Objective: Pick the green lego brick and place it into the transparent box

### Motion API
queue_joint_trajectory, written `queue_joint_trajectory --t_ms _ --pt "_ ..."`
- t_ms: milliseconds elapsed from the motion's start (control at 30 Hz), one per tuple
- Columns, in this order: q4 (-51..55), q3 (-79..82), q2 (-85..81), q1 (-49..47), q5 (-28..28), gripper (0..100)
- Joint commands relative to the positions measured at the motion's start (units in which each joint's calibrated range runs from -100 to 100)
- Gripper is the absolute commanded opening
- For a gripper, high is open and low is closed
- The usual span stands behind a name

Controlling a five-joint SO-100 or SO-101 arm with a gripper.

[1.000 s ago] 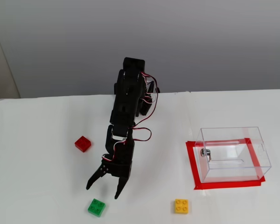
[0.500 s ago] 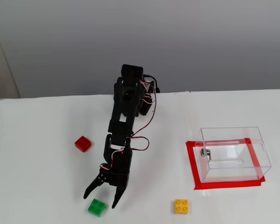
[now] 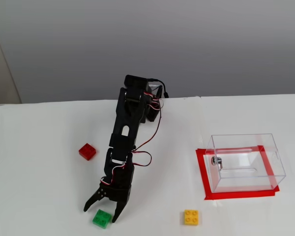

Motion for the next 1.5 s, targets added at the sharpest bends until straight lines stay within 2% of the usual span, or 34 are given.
queue_joint_trajectory --t_ms 0,433,500,667,733,1033,1467 --pt "-0.8 -3.9 0.0 0.4 0.2 37" --pt "-0.8 -4.2 0.5 0.3 0.2 37" --pt "-0.8 -4.2 0.5 0.2 0.2 32" --pt "-0.8 -4.2 0.5 0.2 0.2 11" --pt "-0.8 -4.2 0.5 0.2 0.2 8" --pt "-0.8 -3.9 -1.1 0.5 0.1 12" --pt "-0.1 6.5 -18.1 0.5 -0.1 11"
